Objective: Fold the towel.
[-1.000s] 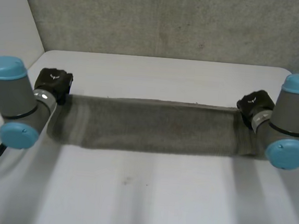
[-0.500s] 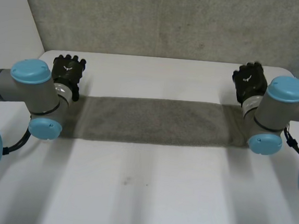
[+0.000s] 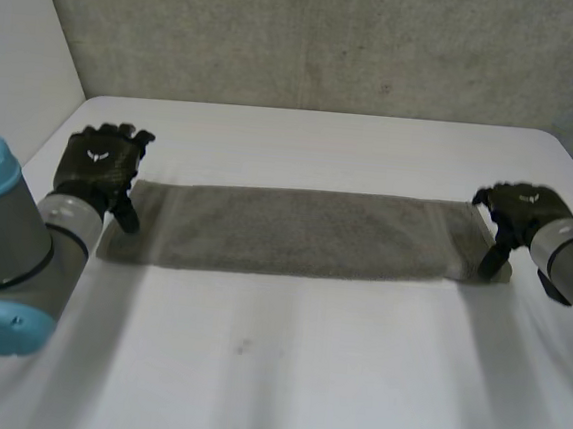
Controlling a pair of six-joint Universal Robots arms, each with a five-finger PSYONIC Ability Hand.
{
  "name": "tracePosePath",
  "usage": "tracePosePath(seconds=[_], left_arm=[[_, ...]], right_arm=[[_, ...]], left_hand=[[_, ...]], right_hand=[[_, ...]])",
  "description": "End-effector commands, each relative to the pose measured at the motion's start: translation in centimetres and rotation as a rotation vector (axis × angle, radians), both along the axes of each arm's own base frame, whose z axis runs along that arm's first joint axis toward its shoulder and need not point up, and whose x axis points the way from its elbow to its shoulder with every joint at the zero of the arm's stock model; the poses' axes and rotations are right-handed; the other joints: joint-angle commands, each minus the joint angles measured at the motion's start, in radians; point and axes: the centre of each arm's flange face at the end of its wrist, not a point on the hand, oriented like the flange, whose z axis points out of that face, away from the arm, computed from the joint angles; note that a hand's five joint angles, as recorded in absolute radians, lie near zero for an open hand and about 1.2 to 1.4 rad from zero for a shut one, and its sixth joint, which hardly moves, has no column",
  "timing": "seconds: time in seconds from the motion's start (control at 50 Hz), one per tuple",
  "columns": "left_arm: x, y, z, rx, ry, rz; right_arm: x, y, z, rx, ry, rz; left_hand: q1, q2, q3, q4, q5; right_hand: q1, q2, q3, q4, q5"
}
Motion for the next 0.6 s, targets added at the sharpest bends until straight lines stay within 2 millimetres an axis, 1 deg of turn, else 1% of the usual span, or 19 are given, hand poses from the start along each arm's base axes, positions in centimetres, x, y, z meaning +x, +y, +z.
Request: tracePosePath(seconds=[0.02, 0.04, 0.06, 0.1, 0.22, 0.24, 0.26, 0.28, 0.3, 0.34, 0.38, 0.4, 0.42, 0.44, 0.48, 0.5, 0.54, 0.58, 0.6], left_arm=[[0.2, 1.1, -1.4, 0.079, 0.126, 0.015], [0.2, 1.1, -1.4, 0.079, 0.126, 0.015], [0.2, 1.1, -1.4, 0.08, 0.125, 0.018], [0.3, 1.1, -1.6, 0.083, 0.126, 0.022], [0.7, 1.0, -1.8, 0.09, 0.124, 0.031], [0.7, 1.0, -1.8, 0.09, 0.124, 0.031], [0.7, 1.0, -1.8, 0.09, 0.124, 0.031], [0.7, 1.1, -1.9, 0.094, 0.122, 0.032], [0.7, 1.1, -1.9, 0.094, 0.122, 0.032], [0.7, 1.1, -2.1, 0.098, 0.121, 0.033], [0.7, 1.1, -2.1, 0.097, 0.121, 0.032], [0.7, 1.1, -2.1, 0.097, 0.121, 0.033], [0.7, 1.1, -2.1, 0.097, 0.121, 0.033], [0.7, 1.1, -2.1, 0.098, 0.121, 0.034], [0.7, 1.2, -2.0, 0.097, 0.121, 0.033], [0.8, 1.2, -2.0, 0.095, 0.122, 0.033], [0.8, 1.2, -2.0, 0.097, 0.121, 0.033], [0.7, 1.3, -2.0, 0.097, 0.121, 0.032], [0.7, 1.3, -2.0, 0.097, 0.121, 0.032]], right_arm=[[-1.3, -1.8, -3.9, 0.035, -0.026, -0.001], [-1.5, -2.2, -4.5, 0.034, -0.026, -0.005], [-1.5, -2.2, -4.5, 0.034, -0.026, -0.005], [-1.7, -2.6, -5.7, 0.04, -0.023, -0.01], [-1.9, -3.3, -6.6, 0.017, -0.002, -0.011], [-2.1, -3.5, -6.7, 0.001, 0.01, -0.011], [-2.4, -3.7, -6.9, -0.013, 0.023, -0.012], [-2.4, -3.7, -6.9, -0.013, 0.023, -0.012], [-2.6, -4.1, -6.9, -0.036, 0.038, -0.013], [-2.9, -4.5, -6.7, -0.064, 0.058, -0.016], [-3.5, -4.9, -6.6, -0.089, 0.135, -0.018], [-3.5, -4.9, -6.6, -0.09, 0.135, -0.018], [-4.2, -5.1, -6.5, -0.103, 0.209, -0.036], [-4.2, -5.1, -6.5, -0.103, 0.21, -0.037], [-6.9, -6.1, -5.7, -0.141, 0.418, -0.136], [-6.9, -6.1, -5.7, -0.141, 0.419, -0.136], [-9.9, -7.2, -4.2, -0.189, 0.622, -0.25], [-10.5, -7.6, -3.4, -0.228, 0.666, -0.271], [-10.5, -7.6, -3.4, -0.229, 0.666, -0.271]], left_hand=[[-0.006, 0.008, 0.008, 0.006, -0.035], [-0.006, 0.008, 0.008, 0.006, -0.035], [-0.006, 0.008, 0.008, 0.006, -0.035], [-0.006, 0.008, 0.008, 0.006, -0.035], [-0.006, 0.008, 0.008, 0.006, -0.035], [-0.006, 0.008, 0.008, 0.006, -0.035], [-0.006, 0.008, 0.008, 0.006, -0.035], [-0.006, 0.008, 0.008, 0.006, -0.035], [-0.006, 0.008, 0.008, 0.006, -0.035], [-0.006, 0.008, 0.008, 0.006, -0.035], [-0.006, 0.008, 0.008, 0.006, -0.035], [-0.006, 0.008, 0.008, 0.006, -0.035], [-0.006, 0.008, 0.008, 0.006, -0.035], [-0.006, 0.008, 0.008, 0.006, -0.035], [-0.006, 0.008, 0.008, 0.006, -0.035], [-0.006, 0.008, 0.008, 0.006, -0.035], [-0.006, 0.008, 0.008, 0.006, -0.035], [-0.006, 0.008, 0.008, 0.006, -0.035], [-0.006, 0.008, 0.008, 0.006, -0.035]], right_hand=[[0.282, 0.25, 0.251, 0.247, 0.243], [0.291, 0.258, 0.26, 0.255, 0.252], [0.291, 0.259, 0.26, 0.256, 0.252], [0.323, 0.291, 0.292, 0.288, 0.284], [0.37, 0.338, 0.339, 0.335, 0.331], [0.469, 0.437, 0.438, 0.434, 0.43], [0.738, 0.705, 0.706, 0.702, 0.698], [0.74, 0.708, 0.709, 0.705, 0.701], [1.152, 1.119, 1.121, 1.116, 1.113], [1.156, 1.124, 1.125, 1.121, 1.117], [1.156, 1.124, 1.125, 1.121, 1.117], [1.156, 1.124, 1.125, 1.121, 1.117], [1.156, 1.124, 1.125, 1.121, 1.117], [1.156, 1.124, 1.125, 1.121, 1.117], [1.156, 1.124, 1.125, 1.121, 1.117], [1.156, 1.124, 1.125, 1.121, 1.117], [1.156, 1.124, 1.125, 1.121, 1.117], [1.156, 1.124, 1.125, 1.121, 1.117], [1.156, 1.124, 1.125, 1.121, 1.117]])
